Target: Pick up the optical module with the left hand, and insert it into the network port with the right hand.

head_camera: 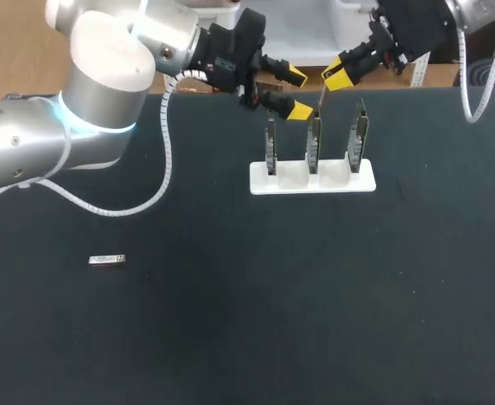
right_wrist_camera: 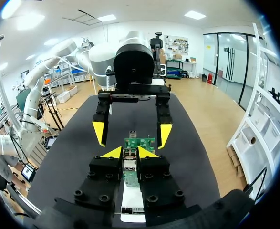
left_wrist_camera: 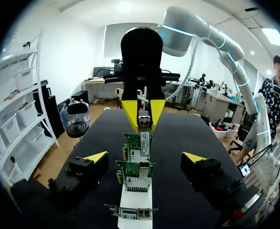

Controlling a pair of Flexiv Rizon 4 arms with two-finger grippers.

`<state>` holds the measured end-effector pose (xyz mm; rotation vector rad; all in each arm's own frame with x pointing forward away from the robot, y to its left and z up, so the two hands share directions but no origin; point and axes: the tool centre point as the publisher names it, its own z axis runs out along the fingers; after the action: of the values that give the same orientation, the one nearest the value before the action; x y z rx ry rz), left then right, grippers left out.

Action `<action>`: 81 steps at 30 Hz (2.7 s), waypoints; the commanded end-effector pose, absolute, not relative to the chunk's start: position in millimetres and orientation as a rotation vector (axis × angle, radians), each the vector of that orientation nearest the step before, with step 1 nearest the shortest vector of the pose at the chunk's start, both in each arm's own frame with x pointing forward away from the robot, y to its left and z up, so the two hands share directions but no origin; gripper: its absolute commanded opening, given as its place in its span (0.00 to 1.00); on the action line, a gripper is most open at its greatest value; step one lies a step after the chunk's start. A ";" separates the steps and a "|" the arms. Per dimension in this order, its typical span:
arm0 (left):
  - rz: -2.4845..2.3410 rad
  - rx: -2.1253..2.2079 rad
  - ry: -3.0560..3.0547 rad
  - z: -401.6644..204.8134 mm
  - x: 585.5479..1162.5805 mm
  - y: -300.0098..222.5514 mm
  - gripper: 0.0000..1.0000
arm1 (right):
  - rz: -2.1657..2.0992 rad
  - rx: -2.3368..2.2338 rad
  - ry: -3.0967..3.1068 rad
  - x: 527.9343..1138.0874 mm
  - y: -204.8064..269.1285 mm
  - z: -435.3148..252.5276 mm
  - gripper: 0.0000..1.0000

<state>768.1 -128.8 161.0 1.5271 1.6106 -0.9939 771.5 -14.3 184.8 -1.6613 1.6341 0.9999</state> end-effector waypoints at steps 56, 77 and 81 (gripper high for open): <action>-0.887 1.643 1.630 160.7 762.6 -140.4 1.00 | 0.989 -1.650 1.647 759.7 -16.8 183.7 0.00; -0.896 1.633 1.600 162.1 763.9 -139.8 1.00 | 0.983 -1.686 1.642 763.6 -18.0 186.6 0.00; -0.896 1.633 1.600 162.1 763.9 -139.8 1.00 | 0.985 -1.700 1.643 762.2 -16.4 184.9 0.00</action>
<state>763.7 -140.0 162.3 1.6319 1.6019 -0.8961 760.7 -18.3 185.6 -1.6930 1.6420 0.9831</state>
